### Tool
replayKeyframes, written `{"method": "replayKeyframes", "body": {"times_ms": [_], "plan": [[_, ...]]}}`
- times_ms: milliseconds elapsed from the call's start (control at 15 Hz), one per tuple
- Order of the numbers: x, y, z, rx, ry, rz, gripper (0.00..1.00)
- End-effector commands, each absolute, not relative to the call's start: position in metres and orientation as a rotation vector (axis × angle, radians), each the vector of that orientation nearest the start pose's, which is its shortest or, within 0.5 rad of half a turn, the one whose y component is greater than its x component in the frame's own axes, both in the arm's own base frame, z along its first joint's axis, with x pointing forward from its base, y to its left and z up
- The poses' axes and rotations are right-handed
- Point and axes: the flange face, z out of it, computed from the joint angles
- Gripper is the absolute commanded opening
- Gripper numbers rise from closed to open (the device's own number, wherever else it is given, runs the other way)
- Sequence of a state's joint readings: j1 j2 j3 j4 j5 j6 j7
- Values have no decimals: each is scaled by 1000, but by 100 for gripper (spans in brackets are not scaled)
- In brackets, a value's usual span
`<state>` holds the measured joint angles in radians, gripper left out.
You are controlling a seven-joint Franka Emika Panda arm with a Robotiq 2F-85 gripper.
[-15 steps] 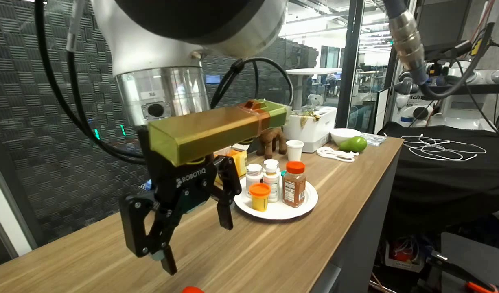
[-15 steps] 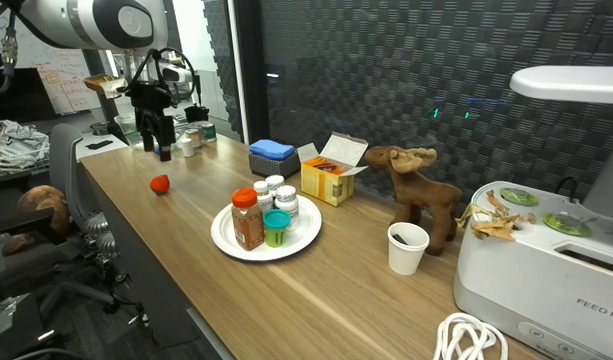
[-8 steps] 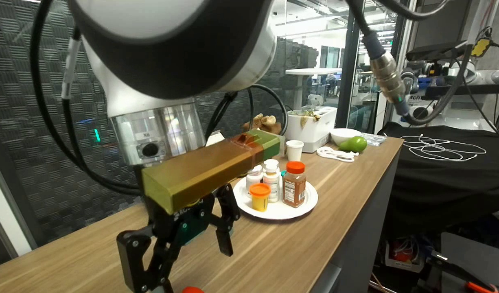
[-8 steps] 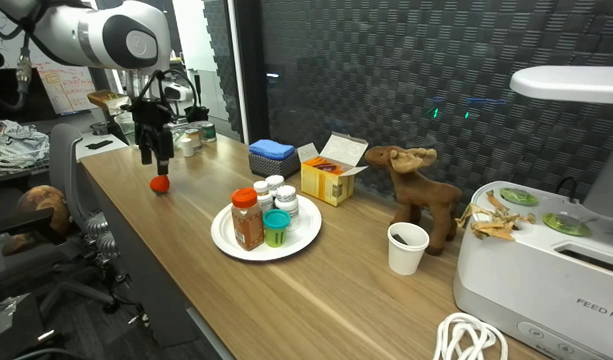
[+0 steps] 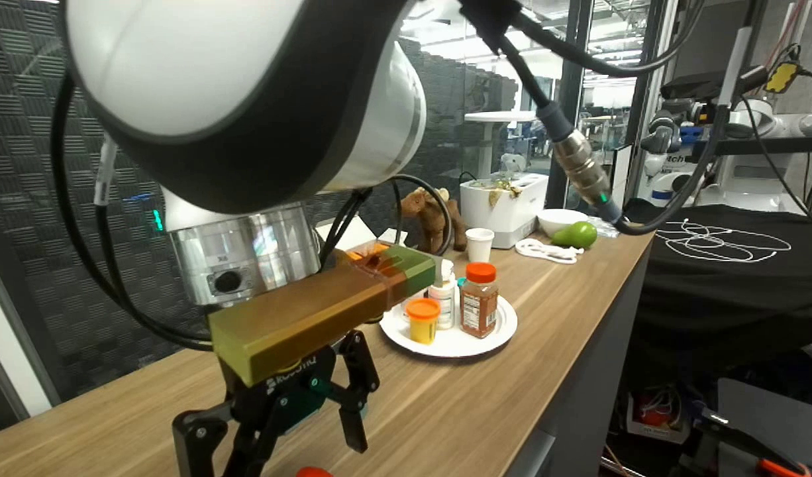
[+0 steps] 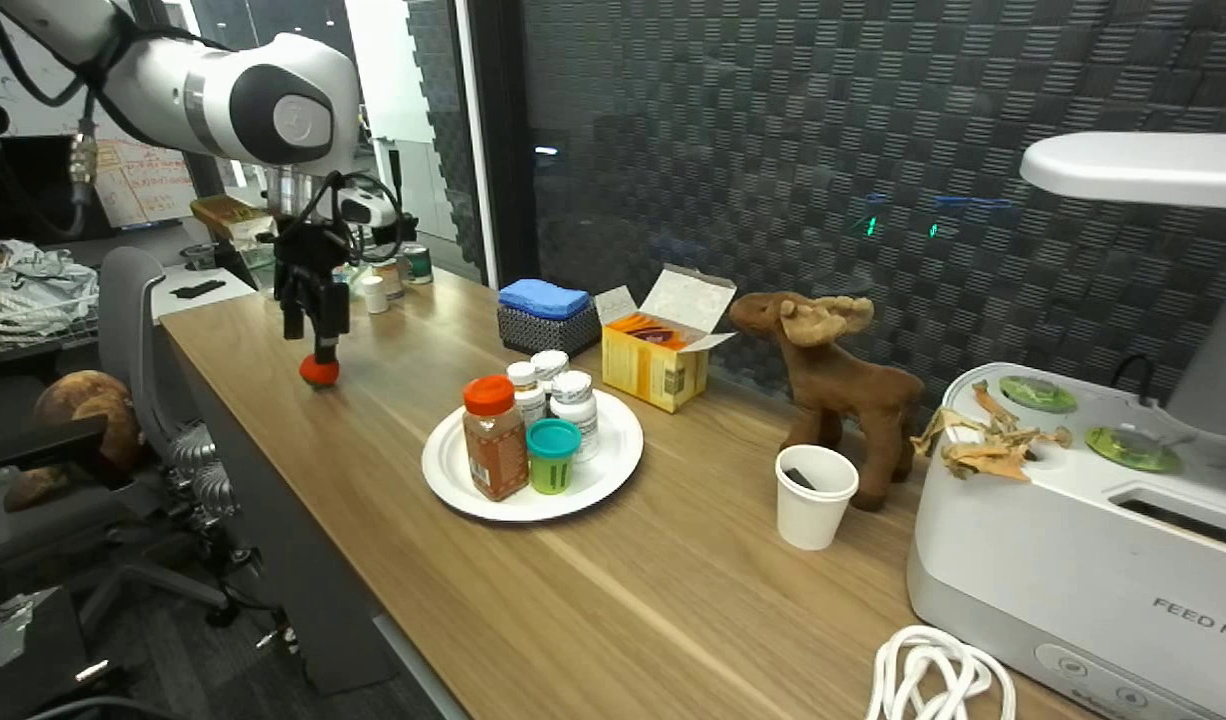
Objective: Put the containers and strawberry toy on the white plate
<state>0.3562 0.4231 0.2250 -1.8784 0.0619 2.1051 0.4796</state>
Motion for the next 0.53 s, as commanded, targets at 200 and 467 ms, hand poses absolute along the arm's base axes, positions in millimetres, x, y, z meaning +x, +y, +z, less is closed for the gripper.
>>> {"method": "replayKeyframes", "body": {"times_ms": [200, 467], "plan": [[532, 332, 263, -3041, -68, 445, 100], [539, 327, 260, -3040, -47, 455, 71]]}}
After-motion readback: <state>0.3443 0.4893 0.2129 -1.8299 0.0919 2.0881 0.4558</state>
